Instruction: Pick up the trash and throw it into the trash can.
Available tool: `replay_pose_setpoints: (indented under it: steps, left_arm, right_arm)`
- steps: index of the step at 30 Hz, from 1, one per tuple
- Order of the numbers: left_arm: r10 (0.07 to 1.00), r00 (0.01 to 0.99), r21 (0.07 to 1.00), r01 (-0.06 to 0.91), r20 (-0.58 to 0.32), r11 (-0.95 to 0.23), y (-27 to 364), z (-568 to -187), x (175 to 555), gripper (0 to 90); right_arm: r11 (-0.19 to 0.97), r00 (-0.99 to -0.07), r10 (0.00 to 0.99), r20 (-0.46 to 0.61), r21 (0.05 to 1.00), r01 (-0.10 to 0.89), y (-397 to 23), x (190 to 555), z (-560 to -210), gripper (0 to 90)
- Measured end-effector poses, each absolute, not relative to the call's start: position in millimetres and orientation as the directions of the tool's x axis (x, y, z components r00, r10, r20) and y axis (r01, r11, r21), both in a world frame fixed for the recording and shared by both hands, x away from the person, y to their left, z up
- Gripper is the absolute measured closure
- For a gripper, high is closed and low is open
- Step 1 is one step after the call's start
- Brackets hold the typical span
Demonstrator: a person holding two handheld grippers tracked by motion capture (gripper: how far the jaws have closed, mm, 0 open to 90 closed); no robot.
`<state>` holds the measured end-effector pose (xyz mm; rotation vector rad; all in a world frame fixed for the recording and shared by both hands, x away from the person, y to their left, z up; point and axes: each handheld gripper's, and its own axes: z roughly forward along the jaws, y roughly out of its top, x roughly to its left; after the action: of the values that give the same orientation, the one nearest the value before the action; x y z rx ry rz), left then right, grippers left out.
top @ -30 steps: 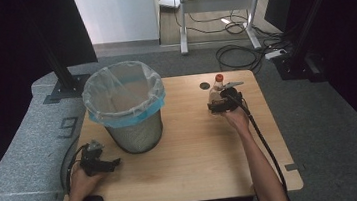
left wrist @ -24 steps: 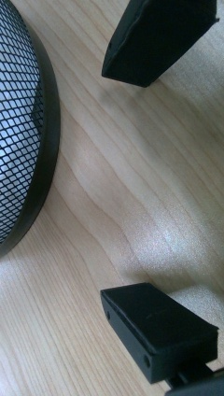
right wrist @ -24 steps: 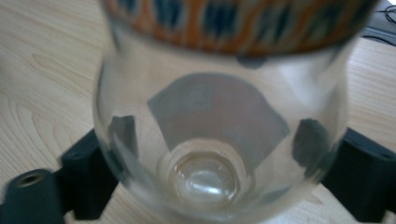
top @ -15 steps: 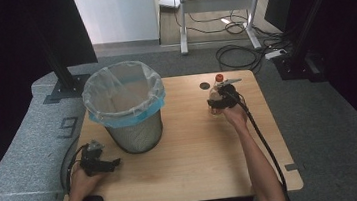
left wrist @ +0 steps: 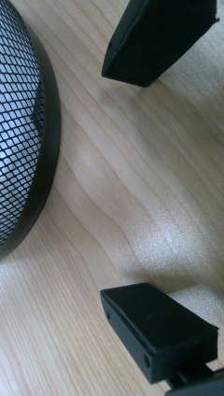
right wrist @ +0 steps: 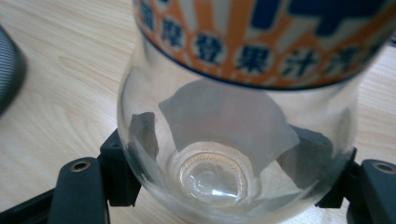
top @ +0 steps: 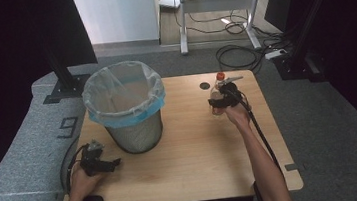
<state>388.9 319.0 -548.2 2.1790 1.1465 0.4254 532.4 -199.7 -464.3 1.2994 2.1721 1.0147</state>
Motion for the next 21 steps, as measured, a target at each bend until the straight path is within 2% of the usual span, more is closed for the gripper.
replay_pose_setpoints:
  steps: [11, 21]
  left_arm:
    - [0.822, 0.569, 0.663, 0.618, -0.007, -0.422, 319.0, -548.2, 388.9, 0.0]
    - [0.820, 0.573, 0.663, 0.616, -0.007, -0.425, 317.6, -548.2, 389.6, 0.0]
  right_arm:
    - [0.347, -0.510, 0.860, -0.027, 0.763, 0.546, -195.0, 517.6, -429.0, 27.7]
    - [0.335, -0.545, 0.838, 0.012, 0.778, 0.532, -189.9, 510.9, -398.9, 27.7]
